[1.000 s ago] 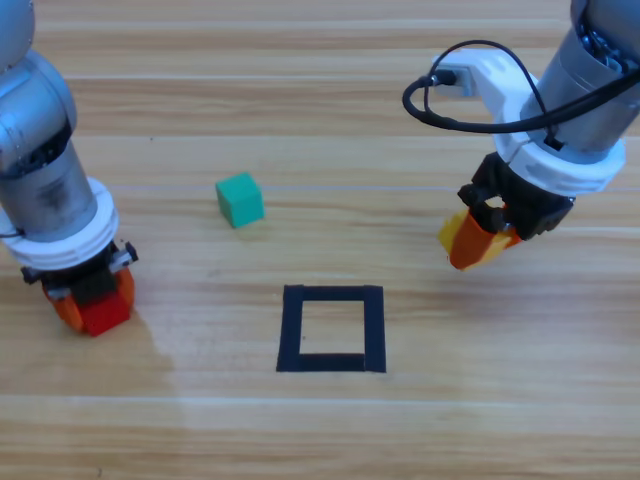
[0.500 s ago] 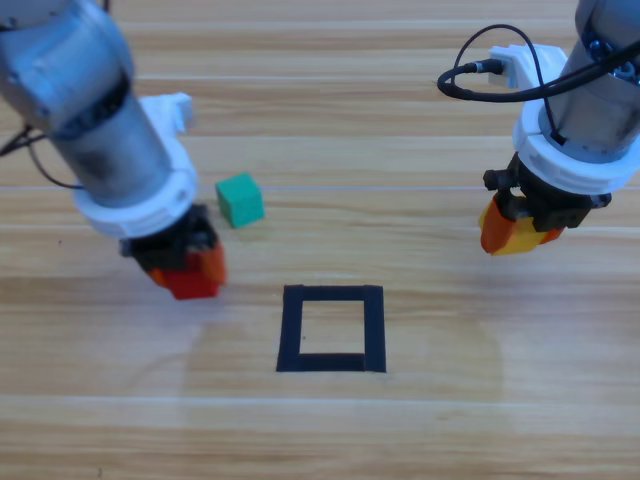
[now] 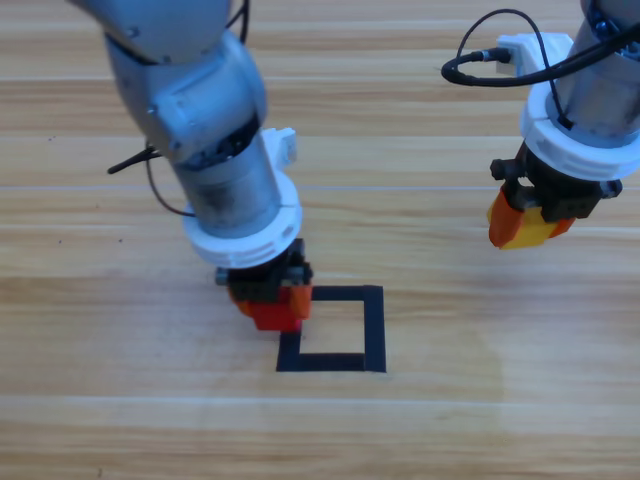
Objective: Stack the blocks in the rectangular block: red at the bottom, yellow in the middle, green on top
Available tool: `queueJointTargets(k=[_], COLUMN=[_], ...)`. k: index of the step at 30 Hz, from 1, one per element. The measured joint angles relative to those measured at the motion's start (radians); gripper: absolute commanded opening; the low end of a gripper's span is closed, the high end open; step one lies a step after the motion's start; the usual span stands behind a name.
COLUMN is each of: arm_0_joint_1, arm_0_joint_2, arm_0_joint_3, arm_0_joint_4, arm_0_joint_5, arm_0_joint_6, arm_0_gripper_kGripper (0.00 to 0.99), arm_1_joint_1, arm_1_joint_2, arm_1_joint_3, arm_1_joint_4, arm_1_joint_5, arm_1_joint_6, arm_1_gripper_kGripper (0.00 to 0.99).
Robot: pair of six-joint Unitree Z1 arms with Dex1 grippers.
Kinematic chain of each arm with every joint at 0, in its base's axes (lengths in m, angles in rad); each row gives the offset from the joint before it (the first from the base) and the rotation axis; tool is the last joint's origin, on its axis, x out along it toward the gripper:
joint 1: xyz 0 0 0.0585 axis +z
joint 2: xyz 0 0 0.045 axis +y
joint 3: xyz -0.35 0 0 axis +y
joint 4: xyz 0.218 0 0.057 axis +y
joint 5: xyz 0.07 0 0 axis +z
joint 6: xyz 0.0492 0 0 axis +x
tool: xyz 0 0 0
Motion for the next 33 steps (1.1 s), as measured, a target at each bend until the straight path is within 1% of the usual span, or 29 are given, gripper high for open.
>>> queueJointTargets(k=[3,14,21,33], arm_0_joint_1=[-0.01,-0.065,-0.099,-0.112], arm_0_joint_2=[0.036,0.128,0.203,0.227], arm_0_joint_3=[-0.048,-0.213,-0.324,-0.331], arm_0_joint_4=[0.024,0.145,0.214,0.215], arm_0_joint_5=[0.006,0.077,0.088,0.088], arm_0_joint_6=[-0.024,-0.122,-0.155,-0.167], arm_0_gripper_kGripper=[0.04,0.04,0.04,0.04], arm_1_joint_1=[0.0,0.0,0.0,0.0], arm_1_joint_2=[0.0,0.0,0.0,0.0], arm_1_joint_3=[0.0,-0.001,-0.003,-0.008], arm_1_joint_4=[0.0,0.0,0.0,0.0], arm_1_joint_5=[0.004,0.009,0.018,0.037], arm_1_joint_6=[0.005,0.005,0.005,0.005], arm_1_gripper_kGripper=[0.0,0.0,0.0,0.0])
